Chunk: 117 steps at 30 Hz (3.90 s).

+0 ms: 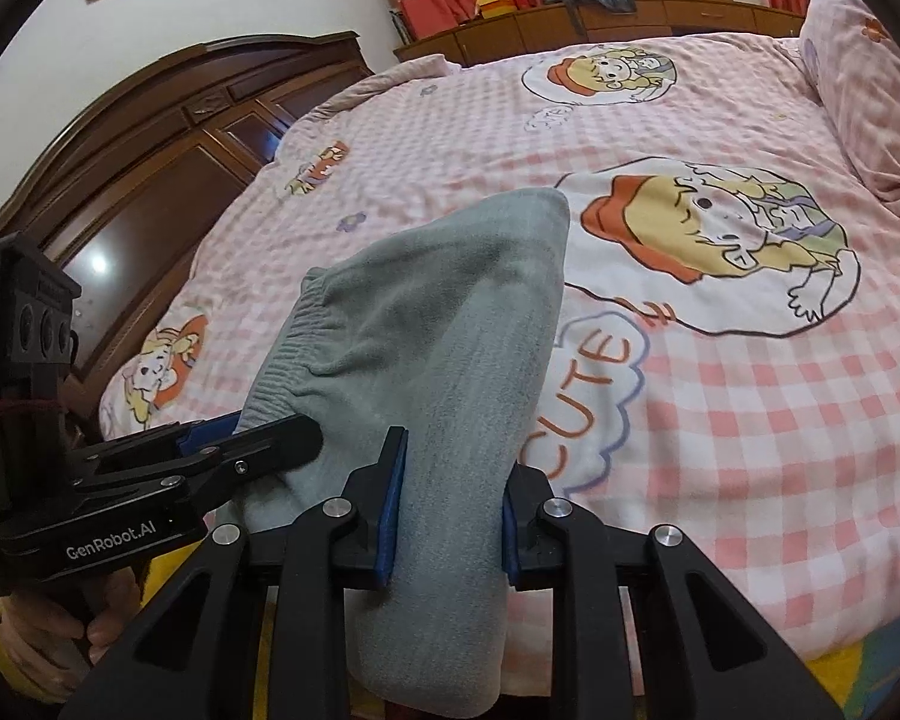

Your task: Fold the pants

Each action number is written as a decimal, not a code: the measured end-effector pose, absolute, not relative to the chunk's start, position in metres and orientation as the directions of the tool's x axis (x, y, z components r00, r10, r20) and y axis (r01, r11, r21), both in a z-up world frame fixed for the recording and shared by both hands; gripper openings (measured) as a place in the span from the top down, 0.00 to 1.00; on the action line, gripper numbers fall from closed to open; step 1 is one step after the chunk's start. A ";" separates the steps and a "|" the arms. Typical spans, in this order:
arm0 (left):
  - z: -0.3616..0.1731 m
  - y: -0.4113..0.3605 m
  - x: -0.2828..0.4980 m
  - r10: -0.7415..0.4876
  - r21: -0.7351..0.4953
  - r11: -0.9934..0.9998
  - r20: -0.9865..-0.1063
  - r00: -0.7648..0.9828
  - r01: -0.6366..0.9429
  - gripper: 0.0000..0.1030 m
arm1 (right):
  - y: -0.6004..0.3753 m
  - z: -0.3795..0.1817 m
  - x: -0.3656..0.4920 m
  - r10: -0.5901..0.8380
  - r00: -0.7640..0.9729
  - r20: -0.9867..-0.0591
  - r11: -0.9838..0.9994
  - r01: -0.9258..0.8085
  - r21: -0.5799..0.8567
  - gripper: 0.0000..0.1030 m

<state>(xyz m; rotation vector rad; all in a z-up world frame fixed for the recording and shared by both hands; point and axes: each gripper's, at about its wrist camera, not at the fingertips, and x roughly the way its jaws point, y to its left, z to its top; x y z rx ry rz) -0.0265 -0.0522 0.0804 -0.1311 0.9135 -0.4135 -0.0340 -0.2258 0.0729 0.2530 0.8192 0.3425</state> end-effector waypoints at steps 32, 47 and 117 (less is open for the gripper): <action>0.112 0.156 0.049 -0.114 -0.153 0.988 -0.699 0.706 0.008 0.64 | -0.003 0.061 0.104 0.636 0.458 -0.621 0.770 -0.424 0.477 0.75; 0.032 0.223 0.090 -0.056 -0.121 0.991 -0.774 0.631 -0.060 0.52 | 0.039 0.010 0.132 0.584 0.396 -0.709 0.804 -0.401 0.439 0.66; 0.010 0.200 0.028 0.070 -0.067 0.960 -0.882 0.466 -0.271 0.00 | 0.021 0.001 0.062 0.350 0.417 -0.839 0.893 -0.418 0.166 0.26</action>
